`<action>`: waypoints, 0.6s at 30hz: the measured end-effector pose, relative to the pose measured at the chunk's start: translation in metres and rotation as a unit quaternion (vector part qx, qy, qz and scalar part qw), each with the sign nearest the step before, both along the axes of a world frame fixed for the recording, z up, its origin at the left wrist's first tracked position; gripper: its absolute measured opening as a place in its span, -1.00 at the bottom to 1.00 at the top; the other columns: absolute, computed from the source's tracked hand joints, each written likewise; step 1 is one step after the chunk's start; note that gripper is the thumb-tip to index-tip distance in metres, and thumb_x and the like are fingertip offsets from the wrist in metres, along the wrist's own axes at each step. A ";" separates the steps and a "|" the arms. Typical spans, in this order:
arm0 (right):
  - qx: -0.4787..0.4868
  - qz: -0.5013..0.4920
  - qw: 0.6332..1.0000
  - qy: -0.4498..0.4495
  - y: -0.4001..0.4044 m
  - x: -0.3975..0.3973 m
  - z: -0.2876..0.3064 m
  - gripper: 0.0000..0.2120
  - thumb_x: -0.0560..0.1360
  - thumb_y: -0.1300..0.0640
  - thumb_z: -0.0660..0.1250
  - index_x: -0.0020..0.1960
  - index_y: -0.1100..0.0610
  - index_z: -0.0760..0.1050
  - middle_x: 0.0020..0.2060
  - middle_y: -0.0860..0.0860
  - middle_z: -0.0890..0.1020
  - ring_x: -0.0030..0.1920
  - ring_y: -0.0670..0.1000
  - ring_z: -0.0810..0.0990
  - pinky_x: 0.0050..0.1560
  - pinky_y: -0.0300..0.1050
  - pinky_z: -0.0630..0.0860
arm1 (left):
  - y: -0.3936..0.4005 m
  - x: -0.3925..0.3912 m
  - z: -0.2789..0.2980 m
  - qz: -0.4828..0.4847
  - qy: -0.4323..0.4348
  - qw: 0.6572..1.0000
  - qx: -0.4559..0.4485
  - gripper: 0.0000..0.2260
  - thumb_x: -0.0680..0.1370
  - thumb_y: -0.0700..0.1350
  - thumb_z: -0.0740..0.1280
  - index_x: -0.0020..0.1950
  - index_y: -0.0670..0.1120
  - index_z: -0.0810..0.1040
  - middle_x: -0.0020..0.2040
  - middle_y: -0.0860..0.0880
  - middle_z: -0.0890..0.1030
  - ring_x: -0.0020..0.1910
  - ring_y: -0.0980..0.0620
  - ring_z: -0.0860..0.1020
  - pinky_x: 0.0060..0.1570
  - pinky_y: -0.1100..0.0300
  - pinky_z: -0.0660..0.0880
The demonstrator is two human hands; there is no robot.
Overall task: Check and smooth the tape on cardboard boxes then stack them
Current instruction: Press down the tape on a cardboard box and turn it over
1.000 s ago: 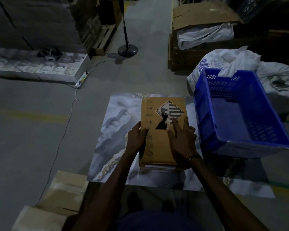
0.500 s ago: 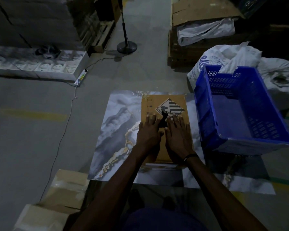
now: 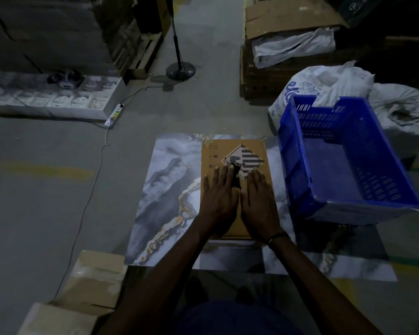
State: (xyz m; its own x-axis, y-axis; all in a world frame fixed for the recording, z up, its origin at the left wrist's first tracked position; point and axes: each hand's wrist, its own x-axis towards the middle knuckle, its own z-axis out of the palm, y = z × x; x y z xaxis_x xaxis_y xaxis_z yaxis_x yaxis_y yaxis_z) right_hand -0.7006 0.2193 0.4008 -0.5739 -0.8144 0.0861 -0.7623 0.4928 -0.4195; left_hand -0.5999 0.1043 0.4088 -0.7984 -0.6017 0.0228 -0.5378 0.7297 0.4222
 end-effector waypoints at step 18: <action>-0.019 0.008 0.999 -0.037 0.003 -0.006 -0.007 -0.33 0.58 0.10 0.01 0.66 0.19 -0.02 0.66 0.11 -0.01 0.65 0.00 -0.10 0.63 0.09 -0.03 | 0.008 0.000 -0.020 -0.105 -0.054 0.989 -0.085 -0.38 0.68 0.18 -0.16 0.67 -0.10 0.05 0.67 -0.14 0.01 0.65 -0.13 -0.11 0.58 -0.23 -0.13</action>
